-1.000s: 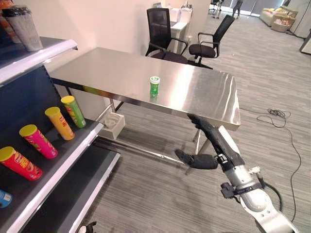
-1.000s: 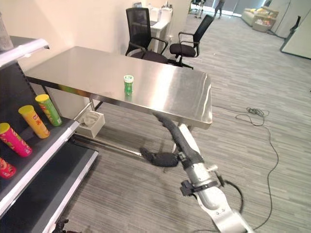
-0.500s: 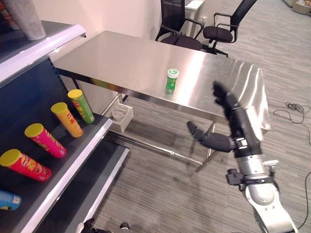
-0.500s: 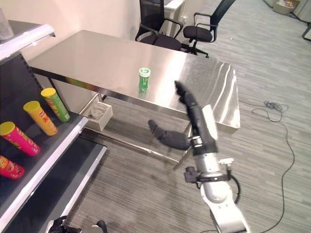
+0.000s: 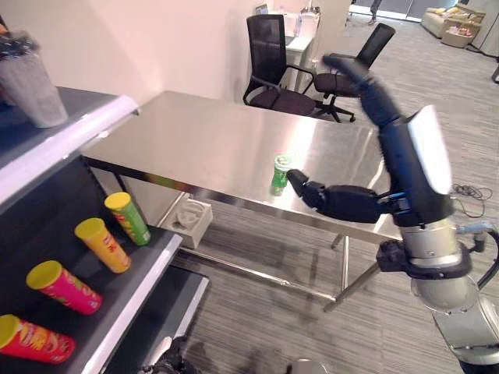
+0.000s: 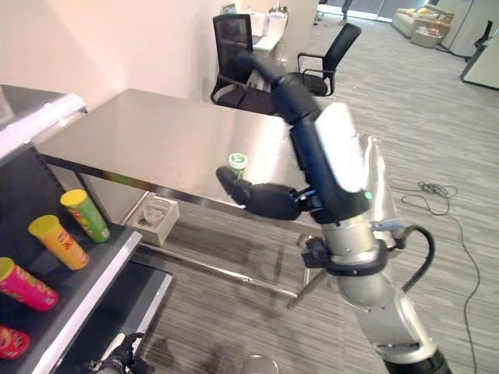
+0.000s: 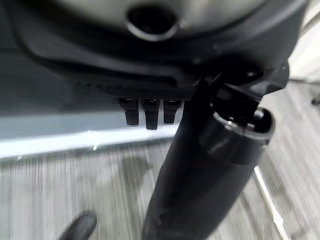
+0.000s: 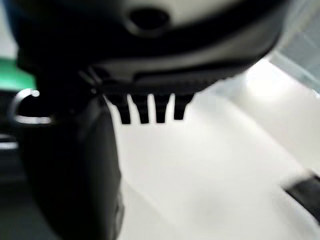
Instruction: Put the goods on the table back onto the shelves and tidy them up.
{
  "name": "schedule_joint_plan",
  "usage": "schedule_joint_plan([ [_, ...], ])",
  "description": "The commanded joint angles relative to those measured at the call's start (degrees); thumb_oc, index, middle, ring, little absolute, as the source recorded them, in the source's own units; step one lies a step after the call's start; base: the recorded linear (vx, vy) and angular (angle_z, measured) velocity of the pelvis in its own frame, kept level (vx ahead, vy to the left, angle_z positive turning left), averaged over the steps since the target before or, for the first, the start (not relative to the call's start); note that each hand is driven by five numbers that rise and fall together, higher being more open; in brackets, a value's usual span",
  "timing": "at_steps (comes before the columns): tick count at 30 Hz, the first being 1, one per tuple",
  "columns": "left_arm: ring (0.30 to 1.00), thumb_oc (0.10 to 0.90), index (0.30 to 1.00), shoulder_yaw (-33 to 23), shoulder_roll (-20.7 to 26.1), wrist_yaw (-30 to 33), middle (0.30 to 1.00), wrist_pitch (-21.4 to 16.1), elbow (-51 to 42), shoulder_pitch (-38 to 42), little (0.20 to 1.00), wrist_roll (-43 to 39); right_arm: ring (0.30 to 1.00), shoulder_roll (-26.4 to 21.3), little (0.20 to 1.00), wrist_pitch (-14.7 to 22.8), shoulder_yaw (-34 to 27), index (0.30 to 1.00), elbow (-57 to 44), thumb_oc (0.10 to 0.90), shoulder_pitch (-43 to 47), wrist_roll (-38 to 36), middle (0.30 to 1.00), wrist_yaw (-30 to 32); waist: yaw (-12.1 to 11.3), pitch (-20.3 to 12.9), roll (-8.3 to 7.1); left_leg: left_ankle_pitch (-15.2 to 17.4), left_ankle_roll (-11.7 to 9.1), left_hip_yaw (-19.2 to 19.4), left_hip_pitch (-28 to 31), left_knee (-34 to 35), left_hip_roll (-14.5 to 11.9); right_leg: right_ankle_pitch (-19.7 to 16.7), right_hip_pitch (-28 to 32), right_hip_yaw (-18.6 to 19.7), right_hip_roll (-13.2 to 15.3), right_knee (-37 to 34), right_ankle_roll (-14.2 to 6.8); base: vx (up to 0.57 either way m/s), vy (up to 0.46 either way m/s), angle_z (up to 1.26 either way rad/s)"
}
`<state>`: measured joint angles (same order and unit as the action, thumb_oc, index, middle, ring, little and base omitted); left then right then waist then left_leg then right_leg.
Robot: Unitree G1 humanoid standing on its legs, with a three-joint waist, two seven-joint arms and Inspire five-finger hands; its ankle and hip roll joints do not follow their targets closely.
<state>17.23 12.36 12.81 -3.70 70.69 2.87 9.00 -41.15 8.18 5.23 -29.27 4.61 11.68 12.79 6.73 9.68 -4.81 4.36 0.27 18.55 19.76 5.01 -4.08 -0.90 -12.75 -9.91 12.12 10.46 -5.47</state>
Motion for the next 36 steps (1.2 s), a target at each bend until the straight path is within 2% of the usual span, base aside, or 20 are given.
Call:
schedule_joint_plan([
  [1,0.900,0.800,0.900,0.52,-1.21,0.26,0.900,-1.68,-0.11,-0.60,0.900,0.20,0.900,3.81,0.900,0.11,-6.80,0.900,-2.99,0.800,0.18,-5.08,0.900,0.68,-0.36,-1.85,-0.40,-2.94,-1.79,-5.09,-4.24,-0.01,0.72,-6.62,13.34,4.84,0.16,-6.73,-2.08,0.11,-0.157,0.96],
  [2,0.900,0.800,0.900,0.20,-1.26,0.40,0.900,-1.75,0.71,-0.71,0.900,0.12,0.900,4.00,0.900,0.55,-7.21,0.900,-3.75,0.800,-1.53,-5.98,0.900,0.11,-0.74,-2.59,-0.64,-2.80,-1.92,-5.27,-3.68,-0.01,0.44,-6.73,14.04,5.33,-0.16,-7.16,-1.95,0.17,-0.214,0.88],
  [5,0.900,0.800,0.900,-0.30,-1.50,0.39,0.900,-1.92,-0.12,-1.22,0.900,0.06,0.900,5.51,0.900,1.61,-10.09,0.900,-5.87,0.800,-6.23,-6.86,0.900,0.05,-1.67,-4.96,-0.64,-3.41,-2.52,-7.20,-3.65,-0.01,-1.26,-6.71,16.81,3.66,-1.23,-10.39,-1.42,0.14,-0.214,0.04],
  [6,0.900,0.800,0.900,-0.49,-2.22,0.28,0.900,-1.73,-0.52,-1.82,0.900,0.49,0.900,7.62,0.900,2.34,-12.17,0.900,-6.70,0.800,-8.40,-8.04,0.900,0.55,-2.03,-6.43,-0.51,-3.59,-2.81,-8.21,-4.16,-0.01,-1.99,-6.50,18.66,2.51,-1.88,-12.73,-1.02,0.09,-0.142,0.09],
  [13,0.900,0.800,0.900,-1.83,-2.65,0.49,0.900,-1.47,0.42,-1.65,0.900,-0.82,0.900,8.97,0.900,3.44,-11.40,0.900,-8.64,0.800,-9.80,-14.70,0.900,-0.49,-2.28,-7.56,-0.62,-3.53,-3.09,-8.26,-4.66,-0.01,-2.24,-6.51,20.11,2.10,-2.21,-14.66,-0.72,0.01,-0.056,-0.06],
  [15,0.900,0.800,0.900,-1.76,-2.88,0.05,0.900,-1.49,0.69,-1.41,0.900,-1.25,0.900,9.03,0.900,3.92,-10.31,0.900,-10.28,0.800,-10.49,-19.93,0.900,-2.04,-2.06,-7.82,-0.48,-3.53,-3.04,-8.16,-5.22,-0.01,-1.95,-6.66,19.72,2.47,-1.99,-14.69,-0.68,-0.05,-0.008,-0.01],
  [21,0.900,0.800,0.900,-0.79,-2.67,-1.08,0.900,-1.61,0.35,-0.19,0.900,-1.72,0.900,2.00,0.900,4.12,-5.99,0.900,-11.17,0.800,-12.98,-26.63,0.900,-6.47,-1.39,-7.34,-0.19,-3.44,-2.76,-7.59,-5.78,-0.01,-1.03,-7.41,18.43,3.14,-1.19,-13.88,-1.07,-0.05,0.026,0.03],
  [25,0.900,0.800,0.900,1.26,-2.69,-2.16,0.900,-1.78,-0.16,0.61,0.900,-1.82,0.900,-0.05,0.900,4.24,-1.52,0.900,-10.98,0.800,-13.22,-33.54,0.900,-8.44,-1.00,-6.23,0.37,-2.79,-2.43,-6.97,-5.49,-0.01,-0.16,-7.61,17.69,3.56,-0.60,-12.81,-1.51,-0.04,0.058,-0.03],
  [27,0.900,0.800,0.900,1.25,-2.69,-2.16,0.900,-1.78,-0.15,0.62,0.900,-1.82,0.900,-0.05,0.900,4.25,-1.50,0.900,-10.97,0.800,-13.20,-33.54,0.900,-8.43,-1.01,-6.21,0.37,-2.79,-2.43,-6.94,-5.47,-0.01,-0.15,-7.60,17.68,3.59,-0.60,-12.78,-1.51,-0.01,0.017,-0.15],
  [28,0.900,0.800,0.900,3.41,2.31,-3.70,0.900,-2.14,-0.27,0.75,0.900,-0.94,0.900,8.86,0.900,0.08,6.76,0.900,4.34,0.800,-7.15,-28.89,0.900,-12.54,-6.47,-3.10,-0.12,-6.85,-0.91,-6.29,-10.31,-0.81,1.86,-5.17,18.61,4.05,-0.34,-5.29,-2.00,0.07,-0.104,-0.15],
  [29,0.900,0.800,0.900,3.99,0.98,-3.43,0.900,-2.80,0.39,1.48,0.900,-0.88,0.900,8.90,0.900,0.87,6.30,0.900,4.11,0.800,-7.78,-27.55,0.900,-12.21,-6.84,-4.39,-0.51,-6.63,-1.30,-7.45,-10.15,-0.71,1.92,-4.68,20.06,3.20,-1.10,-9.31,-1.82,0.07,-0.105,-0.22],
  [32,0.900,0.800,0.900,3.64,-0.10,-4.05,0.900,-3.27,0.20,0.88,0.900,-1.66,0.900,7.79,0.900,2.01,5.44,0.900,4.20,0.800,-9.06,-27.38,0.900,-12.27,-6.98,-5.92,-0.59,-6.60,-1.84,-8.95,-10.09,-0.16,1.34,-5.17,22.01,2.42,-2.46,-13.84,-0.99,0.13,-0.198,-0.02],
  [36,0.900,0.800,0.900,2.51,-0.74,-4.36,0.900,-3.32,0.88,-0.92,0.900,-2.13,0.900,7.94,0.900,2.96,1.57,0.900,1.15,0.800,-10.43,-26.57,0.900,-10.61,-6.96,-7.04,-0.96,-6.55,-2.37,-9.47,-10.66,-0.01,0.62,-4.47,22.62,1.92,-3.53,-15.46,-0.30,0.04,-0.112,0.16],
])
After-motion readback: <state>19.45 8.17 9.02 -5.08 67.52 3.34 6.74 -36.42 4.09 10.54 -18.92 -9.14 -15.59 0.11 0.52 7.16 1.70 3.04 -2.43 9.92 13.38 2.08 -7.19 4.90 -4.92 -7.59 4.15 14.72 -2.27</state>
